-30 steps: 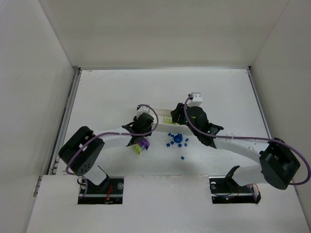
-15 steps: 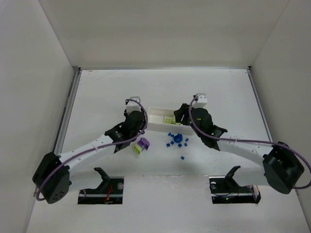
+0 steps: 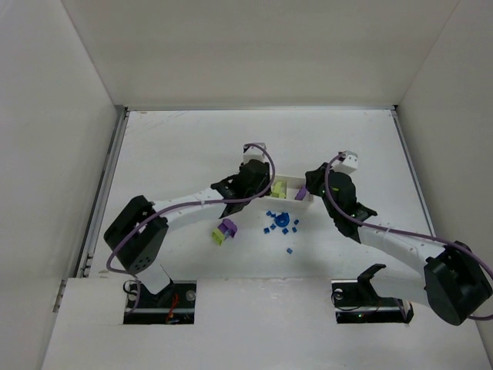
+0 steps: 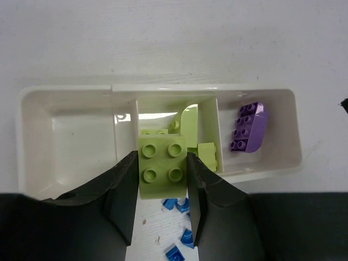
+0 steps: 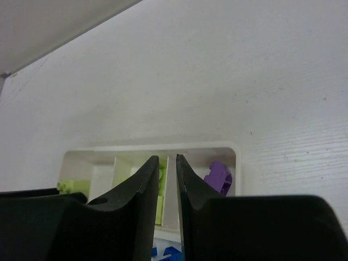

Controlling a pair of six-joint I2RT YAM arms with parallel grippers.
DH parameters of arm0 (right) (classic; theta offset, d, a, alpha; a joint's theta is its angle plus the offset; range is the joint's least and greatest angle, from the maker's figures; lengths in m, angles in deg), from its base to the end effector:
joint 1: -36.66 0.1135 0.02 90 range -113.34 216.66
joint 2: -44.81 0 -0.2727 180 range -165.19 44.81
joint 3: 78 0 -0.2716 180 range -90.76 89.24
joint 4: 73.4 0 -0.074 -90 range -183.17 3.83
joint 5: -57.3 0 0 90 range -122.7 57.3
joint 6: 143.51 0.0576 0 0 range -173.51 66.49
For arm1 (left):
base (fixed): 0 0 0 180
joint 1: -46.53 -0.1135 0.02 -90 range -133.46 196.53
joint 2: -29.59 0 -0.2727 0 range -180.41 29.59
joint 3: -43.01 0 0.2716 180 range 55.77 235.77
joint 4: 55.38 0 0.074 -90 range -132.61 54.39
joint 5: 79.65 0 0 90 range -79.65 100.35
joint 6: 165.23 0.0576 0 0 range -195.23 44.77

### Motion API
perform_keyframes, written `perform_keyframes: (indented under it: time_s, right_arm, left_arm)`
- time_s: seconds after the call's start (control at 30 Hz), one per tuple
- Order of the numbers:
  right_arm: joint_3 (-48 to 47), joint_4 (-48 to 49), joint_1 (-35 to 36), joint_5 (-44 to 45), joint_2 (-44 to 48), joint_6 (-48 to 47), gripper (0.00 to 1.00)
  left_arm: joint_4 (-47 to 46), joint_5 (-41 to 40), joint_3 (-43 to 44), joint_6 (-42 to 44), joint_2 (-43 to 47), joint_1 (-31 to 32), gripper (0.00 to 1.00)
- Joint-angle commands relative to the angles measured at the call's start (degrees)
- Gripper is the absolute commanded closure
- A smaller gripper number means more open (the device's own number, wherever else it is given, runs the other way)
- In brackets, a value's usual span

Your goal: Sort the legos into containers by color

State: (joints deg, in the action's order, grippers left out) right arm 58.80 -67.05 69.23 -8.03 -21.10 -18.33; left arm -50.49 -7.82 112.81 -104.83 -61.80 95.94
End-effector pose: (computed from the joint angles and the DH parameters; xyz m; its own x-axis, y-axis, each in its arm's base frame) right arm 0.2493 0.1307 0.2220 -0.2814 0.4415 -0.8520 0.0128 0.8895 0.4567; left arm 0.2702 -0.2878 0.2288 -0.5189 -0.1156 -0.8470 0.3262 0.8891 -0.3212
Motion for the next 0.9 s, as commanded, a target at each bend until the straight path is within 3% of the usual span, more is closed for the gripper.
perform_keyframes:
  time_s: [0.0,0.23,0.43,0.53,0.67,0.87]
  right_arm:
    - [0.03,3.56,-0.28,-0.41,0.17,1.82,0.73]
    - [-0.24,3.83,-0.02,-0.50,-0.36,1.74,0.63]
    - [-0.33,4.00,-0.02,-0.32,-0.45,1.47,0.48]
    - [-0.24,4.00,-0.02,-0.06,-0.01,1.21,0.46]
    - [-0.24,4.00,-0.02,-0.41,0.43,0.51,0.49]
    - [-2.69,3.74,4.98,-1.81,0.35,-5.19,0.69]
  left_arm:
    - [-2.75,1.83,4.13,-0.72,-2.72,0.12,0.80]
    - [-2.93,2.18,6.60,-0.63,-7.48,0.29,0.75]
    - [-3.02,1.30,6.16,-0.63,-6.96,0.29,0.55]
    - [-2.93,0.34,4.76,-0.54,-4.24,0.20,0.50]
    - [-2.84,-1.42,1.42,-0.37,1.82,-0.41,0.51]
    - [-1.36,-2.39,-8.94,-2.91,15.78,-4.09,0.59]
